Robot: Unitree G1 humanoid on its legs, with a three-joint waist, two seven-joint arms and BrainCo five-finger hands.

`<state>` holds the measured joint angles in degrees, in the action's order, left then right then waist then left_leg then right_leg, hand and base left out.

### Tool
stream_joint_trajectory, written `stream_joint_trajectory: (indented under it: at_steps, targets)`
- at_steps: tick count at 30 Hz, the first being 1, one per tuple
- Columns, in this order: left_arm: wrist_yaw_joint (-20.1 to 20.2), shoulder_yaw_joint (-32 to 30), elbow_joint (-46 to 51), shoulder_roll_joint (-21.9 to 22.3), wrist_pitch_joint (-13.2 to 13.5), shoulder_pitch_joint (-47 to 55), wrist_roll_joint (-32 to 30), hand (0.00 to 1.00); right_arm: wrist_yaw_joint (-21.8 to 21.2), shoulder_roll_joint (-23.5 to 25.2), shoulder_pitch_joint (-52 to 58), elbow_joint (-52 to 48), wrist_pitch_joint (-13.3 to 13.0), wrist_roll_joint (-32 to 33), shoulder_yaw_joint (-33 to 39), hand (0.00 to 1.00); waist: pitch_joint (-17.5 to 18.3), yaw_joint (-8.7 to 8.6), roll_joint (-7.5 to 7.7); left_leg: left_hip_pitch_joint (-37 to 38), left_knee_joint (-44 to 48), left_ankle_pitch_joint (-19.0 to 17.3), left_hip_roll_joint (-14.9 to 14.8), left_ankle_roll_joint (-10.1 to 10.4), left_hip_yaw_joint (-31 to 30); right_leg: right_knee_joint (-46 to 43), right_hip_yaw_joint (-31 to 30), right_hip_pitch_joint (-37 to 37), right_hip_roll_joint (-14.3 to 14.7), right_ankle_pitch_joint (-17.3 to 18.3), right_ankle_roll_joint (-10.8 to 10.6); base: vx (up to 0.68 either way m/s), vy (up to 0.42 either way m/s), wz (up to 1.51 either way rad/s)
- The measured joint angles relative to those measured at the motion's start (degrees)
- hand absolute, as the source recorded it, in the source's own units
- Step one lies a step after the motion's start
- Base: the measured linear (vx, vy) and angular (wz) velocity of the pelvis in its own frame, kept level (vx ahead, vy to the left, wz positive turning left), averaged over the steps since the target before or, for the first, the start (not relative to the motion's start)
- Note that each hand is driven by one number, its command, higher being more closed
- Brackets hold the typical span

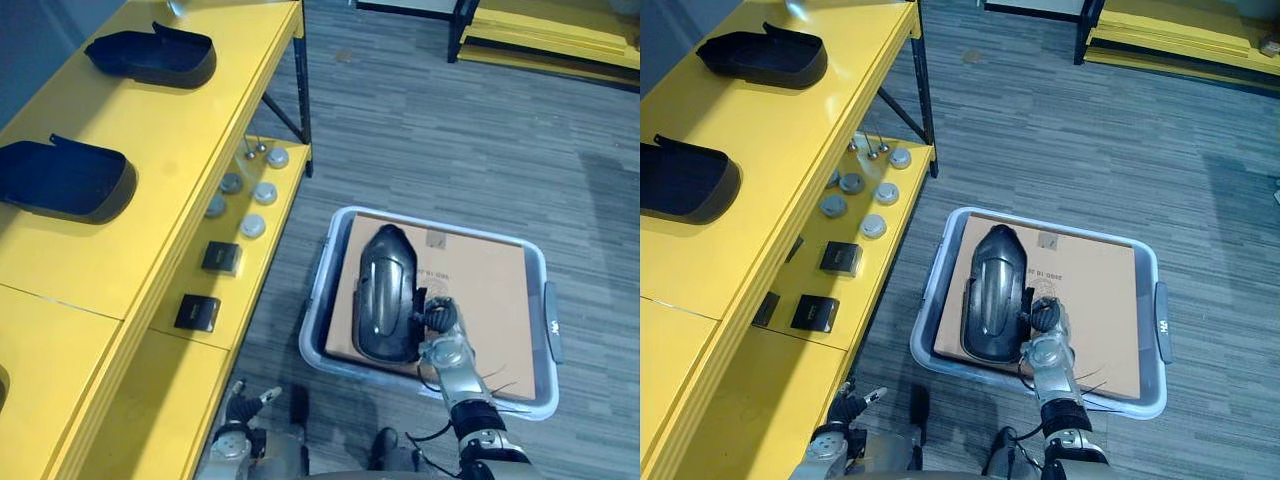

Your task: Walk over and take plastic housings, then place them on the shelf

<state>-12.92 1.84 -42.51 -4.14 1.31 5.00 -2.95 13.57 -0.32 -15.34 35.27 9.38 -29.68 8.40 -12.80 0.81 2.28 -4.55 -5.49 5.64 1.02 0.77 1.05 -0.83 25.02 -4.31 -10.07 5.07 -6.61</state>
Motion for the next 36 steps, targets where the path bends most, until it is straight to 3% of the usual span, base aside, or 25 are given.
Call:
stream_joint_trajectory:
  at_steps: [10, 14, 22, 25, 26, 28, 31, 36]
  targets:
    - [0.1, 0.1, 0.2, 0.0, 0.0, -0.3, 0.0, 0.00, -0.1, 0.1, -1.1, -1.4, -0.1, 3.1, -0.1, 1.00, -0.3, -0.10, 0.46, 0.1, 0.0, 0.0, -0.1, 0.0, 0.1, 0.5, 0.2, -0.5, -0.1, -0.1, -0.1, 0.01, -0.005, 0.01]
    - [0.1, 0.3, 0.9, 0.1, 0.0, -0.3, 0.0, 0.00, 0.5, 0.2, 0.0, -7.1, -0.2, 3.7, 0.2, 1.00, -0.4, -0.16, 0.63, 0.2, 0.0, 0.0, 0.0, 0.0, 0.2, 0.5, 0.1, -0.6, -0.2, -0.3, -0.3, 0.00, 0.000, 0.00]
    - [-2.3, 5.5, 21.2, 0.6, 0.9, 0.5, 0.0, 0.00, 5.0, -0.1, 6.1, -22.0, -2.3, 3.6, 0.7, 1.00, -0.3, -0.17, 0.62, 0.2, 0.0, 0.0, 0.1, 0.0, -0.3, 0.3, 0.2, -0.6, -0.4, -0.5, -0.5, 0.00, 0.000, 0.00]
    - [-2.4, 6.4, 29.0, 1.2, 1.8, 0.6, 0.0, 0.00, 5.7, -0.1, 6.8, -25.9, -2.3, 3.0, 0.6, 1.00, -0.3, -0.97, 0.60, 0.2, 0.1, 0.0, 0.2, 0.0, -0.8, 0.2, 0.2, -0.6, -0.4, -0.5, -0.5, 0.00, 0.000, 0.00]
    - [-4.2, 7.8, 45.4, 2.3, 3.8, -0.2, 0.0, 0.00, 7.9, 0.0, 7.4, -34.7, -3.3, 2.5, -0.6, 1.00, -0.3, -1.76, 0.54, 0.3, 0.1, 0.0, 0.2, 0.0, -1.1, 0.2, 0.2, -0.6, -0.4, -0.5, -0.5, 0.00, 0.000, 0.00]
    - [-5.1, 8.4, 48.0, 2.3, 5.5, -1.3, 0.0, 0.00, 9.1, 0.0, 7.4, -36.9, -4.5, 2.5, -1.5, 1.00, -0.2, -1.77, 0.53, 0.7, 0.1, 0.0, 0.2, 0.0, -1.3, 0.2, 0.2, -1.1, -0.4, -0.4, -0.4, 0.03, -0.011, 0.04]
    - [-6.3, 10.6, 49.8, 2.8, 5.4, -2.3, 0.1, 0.00, 9.4, 0.6, 7.4, -39.1, -4.4, 2.5, -3.3, 1.00, -0.1, -1.98, 0.46, 1.1, 0.1, 0.0, 0.2, -0.1, -1.8, 0.2, 0.3, -1.6, -0.3, -0.3, -0.3, 0.01, -0.011, 0.07]
    - [-7.3, 20.4, 52.0, 3.4, 5.3, -6.0, 0.0, 0.00, 10.6, 2.6, 7.4, -46.6, -5.2, 2.2, -11.7, 1.00, 2.3, -2.70, 0.42, 1.1, 0.1, 0.0, 0.0, -0.1, -1.6, 0.2, 0.1, -1.6, -0.2, -0.2, -0.1, 0.00, -0.003, -0.01]
